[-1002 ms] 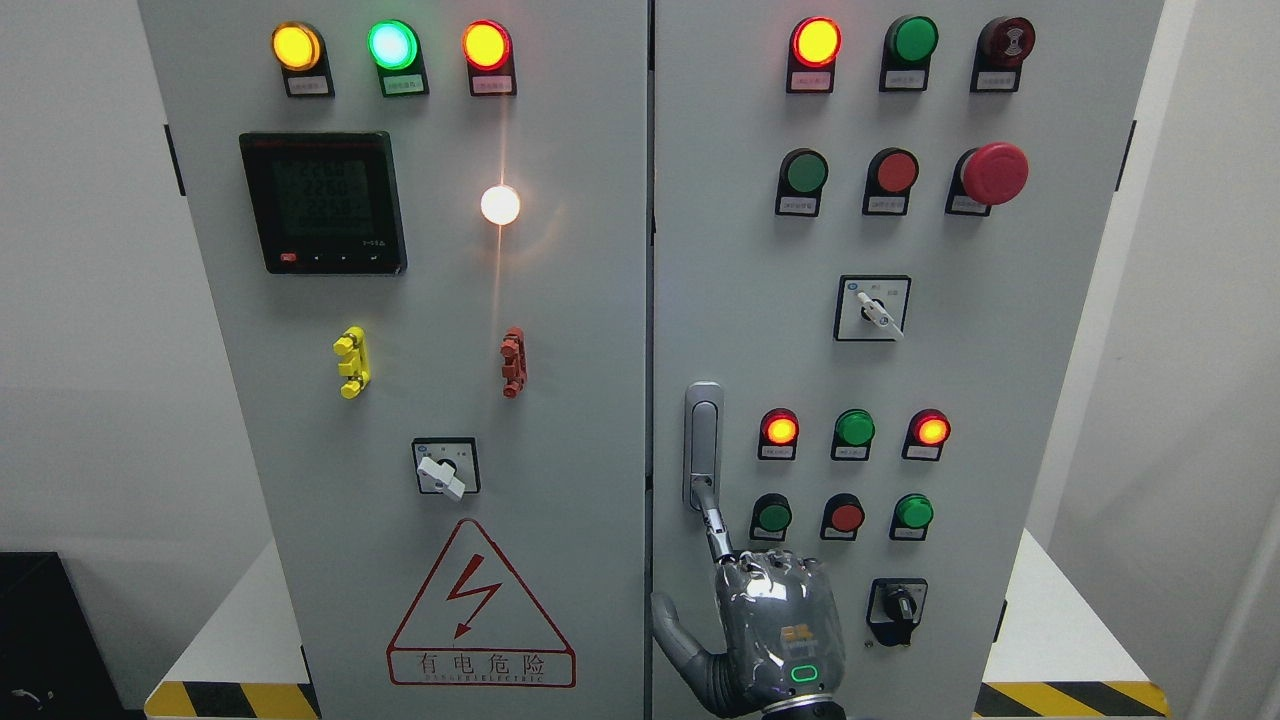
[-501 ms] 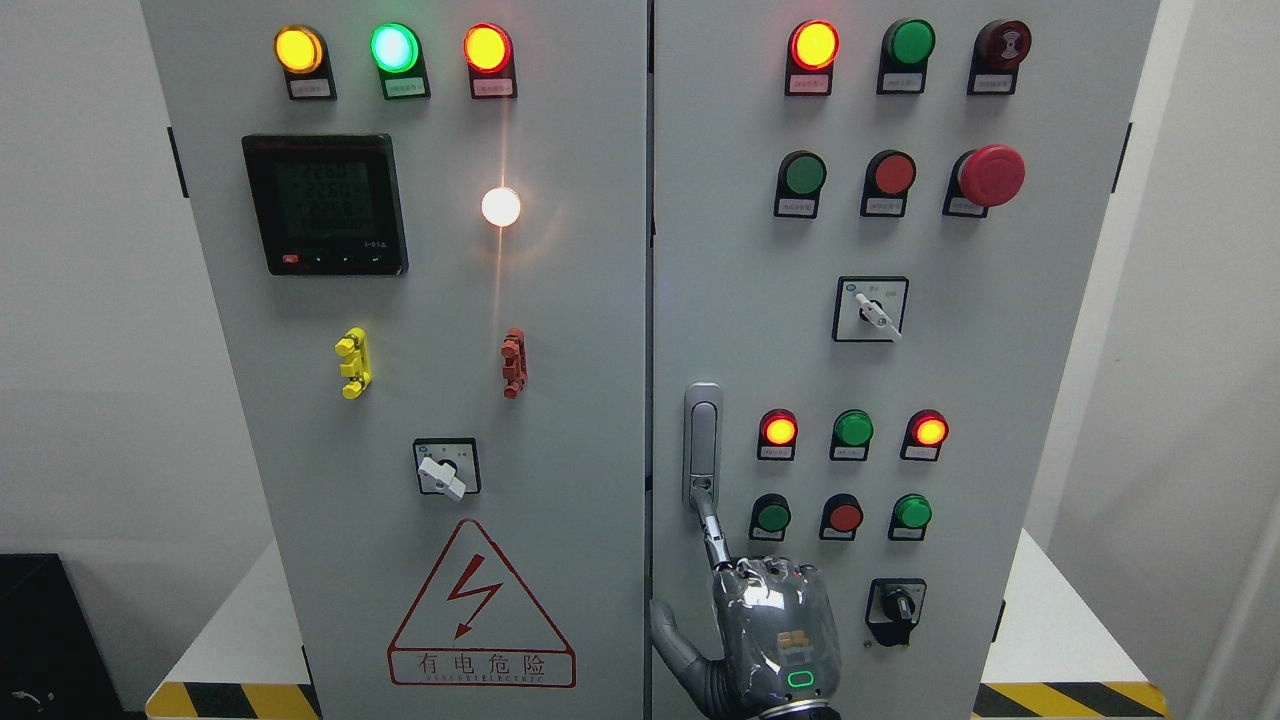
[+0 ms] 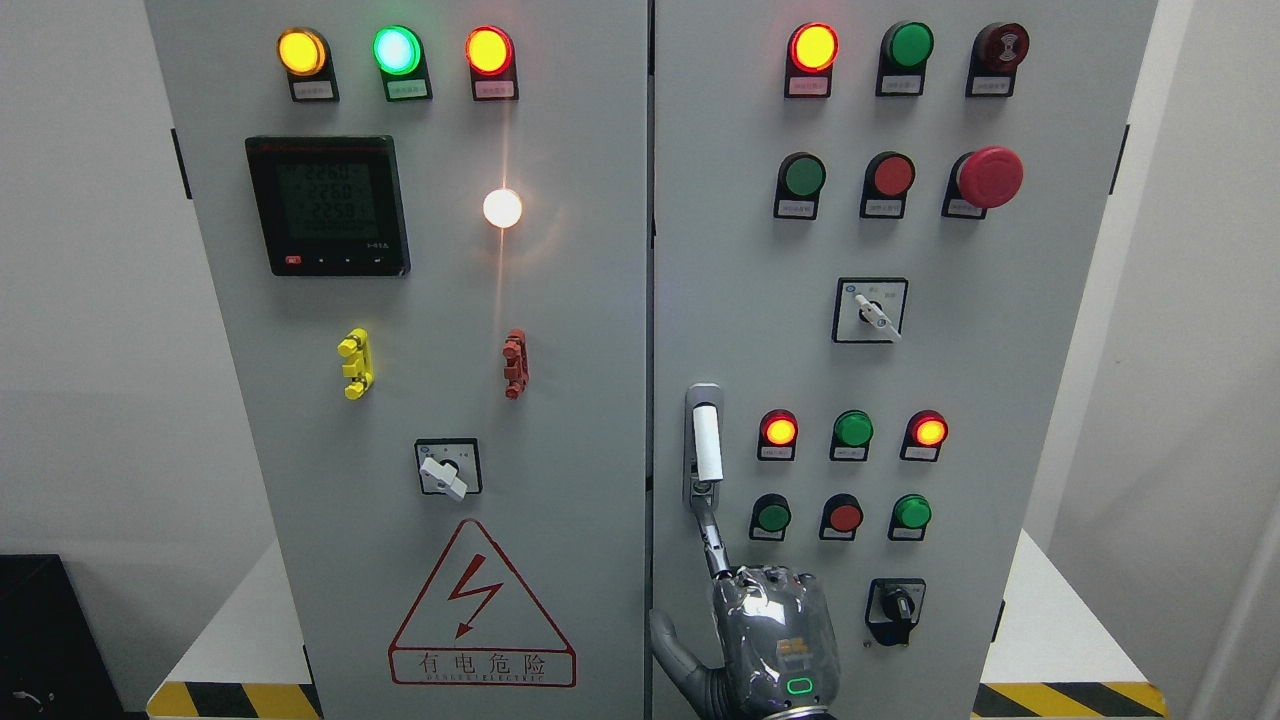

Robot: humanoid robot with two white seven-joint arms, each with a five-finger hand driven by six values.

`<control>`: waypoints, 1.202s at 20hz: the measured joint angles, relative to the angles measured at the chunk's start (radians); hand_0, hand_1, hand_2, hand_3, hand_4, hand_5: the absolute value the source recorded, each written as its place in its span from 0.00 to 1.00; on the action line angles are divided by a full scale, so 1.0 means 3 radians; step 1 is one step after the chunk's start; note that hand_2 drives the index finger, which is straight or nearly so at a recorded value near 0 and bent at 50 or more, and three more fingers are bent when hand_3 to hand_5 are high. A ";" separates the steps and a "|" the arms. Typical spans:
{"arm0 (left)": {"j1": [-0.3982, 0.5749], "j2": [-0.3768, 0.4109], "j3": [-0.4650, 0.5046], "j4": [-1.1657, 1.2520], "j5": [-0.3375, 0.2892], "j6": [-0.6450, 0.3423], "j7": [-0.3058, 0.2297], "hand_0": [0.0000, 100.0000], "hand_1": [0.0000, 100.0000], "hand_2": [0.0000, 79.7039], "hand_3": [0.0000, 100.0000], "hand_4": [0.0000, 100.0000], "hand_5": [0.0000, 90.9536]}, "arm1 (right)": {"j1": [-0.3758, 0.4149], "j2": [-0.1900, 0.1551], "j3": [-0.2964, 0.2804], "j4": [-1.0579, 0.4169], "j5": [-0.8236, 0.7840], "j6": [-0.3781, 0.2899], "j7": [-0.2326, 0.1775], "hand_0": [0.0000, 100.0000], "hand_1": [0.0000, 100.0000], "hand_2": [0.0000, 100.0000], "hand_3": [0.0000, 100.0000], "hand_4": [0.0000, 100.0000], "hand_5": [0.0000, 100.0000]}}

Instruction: Release door handle

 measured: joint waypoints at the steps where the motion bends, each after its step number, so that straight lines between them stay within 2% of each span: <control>1: 0.0000 0.0000 0.0000 0.0000 0.0000 0.0000 0.0000 0.12 0.56 0.00 0.00 0.00 0.00 | 0.0000 0.0000 0.0000 0.0001 -0.0001 0.0000 0.0000 0.40 0.25 0.10 1.00 1.00 1.00; 24: 0.0000 0.0000 0.0000 0.0000 0.0000 0.0000 0.0000 0.12 0.56 0.00 0.00 0.00 0.00 | 0.0002 -0.0006 0.0015 -0.0067 0.0034 0.0016 0.0010 0.40 0.25 0.13 1.00 1.00 1.00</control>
